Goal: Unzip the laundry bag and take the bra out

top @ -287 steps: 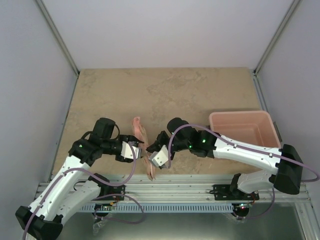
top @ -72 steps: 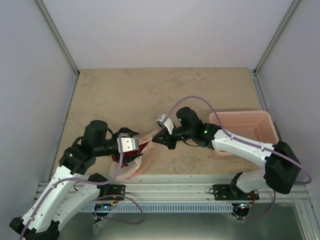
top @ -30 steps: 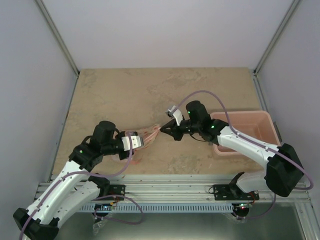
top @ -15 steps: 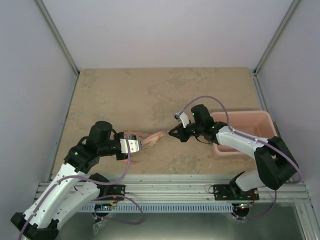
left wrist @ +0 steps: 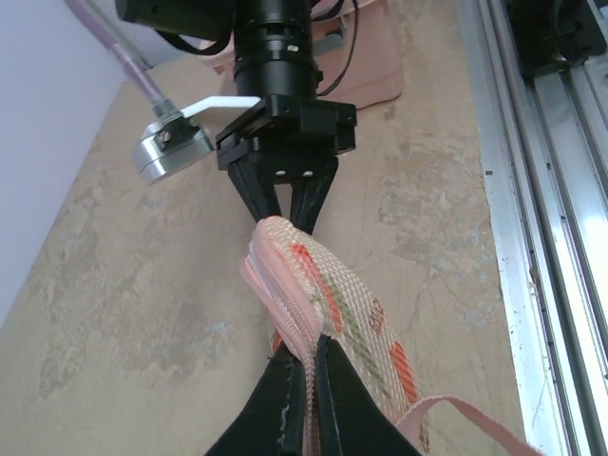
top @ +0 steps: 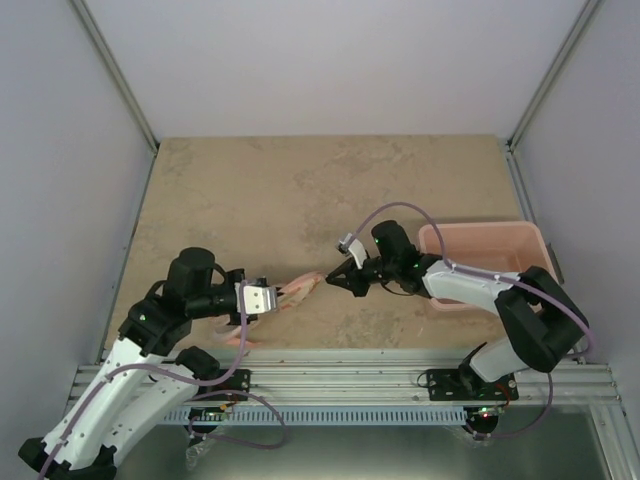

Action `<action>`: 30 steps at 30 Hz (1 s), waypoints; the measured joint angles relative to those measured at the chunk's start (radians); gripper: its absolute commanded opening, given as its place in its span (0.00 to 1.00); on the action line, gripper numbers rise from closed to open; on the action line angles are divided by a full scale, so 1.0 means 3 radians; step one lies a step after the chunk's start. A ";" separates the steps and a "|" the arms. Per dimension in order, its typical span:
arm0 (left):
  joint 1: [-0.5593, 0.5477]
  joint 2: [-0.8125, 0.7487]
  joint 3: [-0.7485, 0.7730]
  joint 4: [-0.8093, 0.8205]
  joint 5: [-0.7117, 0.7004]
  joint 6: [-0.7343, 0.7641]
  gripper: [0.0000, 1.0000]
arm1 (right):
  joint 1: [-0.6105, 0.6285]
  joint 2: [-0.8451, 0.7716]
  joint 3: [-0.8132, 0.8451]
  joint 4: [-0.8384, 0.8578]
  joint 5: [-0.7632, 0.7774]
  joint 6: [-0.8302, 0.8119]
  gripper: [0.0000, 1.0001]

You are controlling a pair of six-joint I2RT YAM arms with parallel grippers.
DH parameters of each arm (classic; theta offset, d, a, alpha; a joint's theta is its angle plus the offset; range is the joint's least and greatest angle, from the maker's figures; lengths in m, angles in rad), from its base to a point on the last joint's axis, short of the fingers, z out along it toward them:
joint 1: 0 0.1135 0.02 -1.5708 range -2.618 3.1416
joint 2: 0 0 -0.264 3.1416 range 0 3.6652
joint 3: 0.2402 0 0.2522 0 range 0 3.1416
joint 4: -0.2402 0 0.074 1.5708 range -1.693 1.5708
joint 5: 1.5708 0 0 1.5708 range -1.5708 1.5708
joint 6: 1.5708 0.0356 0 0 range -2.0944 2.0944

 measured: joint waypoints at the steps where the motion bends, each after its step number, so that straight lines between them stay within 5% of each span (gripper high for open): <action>1: 0.0000 -0.0010 0.0000 -0.0003 0.0022 0.0028 0.00 | 0.0001 0.0004 -0.0010 0.0033 -0.0010 -0.0010 0.00; 11: 0.0001 -0.0032 0.0000 -0.0192 0.0043 0.0281 0.00 | 0.0064 0.0354 0.0061 0.0237 -0.0027 -0.0018 0.00; 17: 0.0000 -0.0001 -0.0123 -0.0149 -0.0072 0.0291 0.00 | 0.0053 0.0333 0.0081 0.0172 0.0156 -0.0024 0.32; 30: -0.0102 0.0329 -0.0502 0.0295 -0.0381 0.0033 0.00 | 0.0023 -0.0621 0.0261 -0.0355 0.0717 -0.0226 0.43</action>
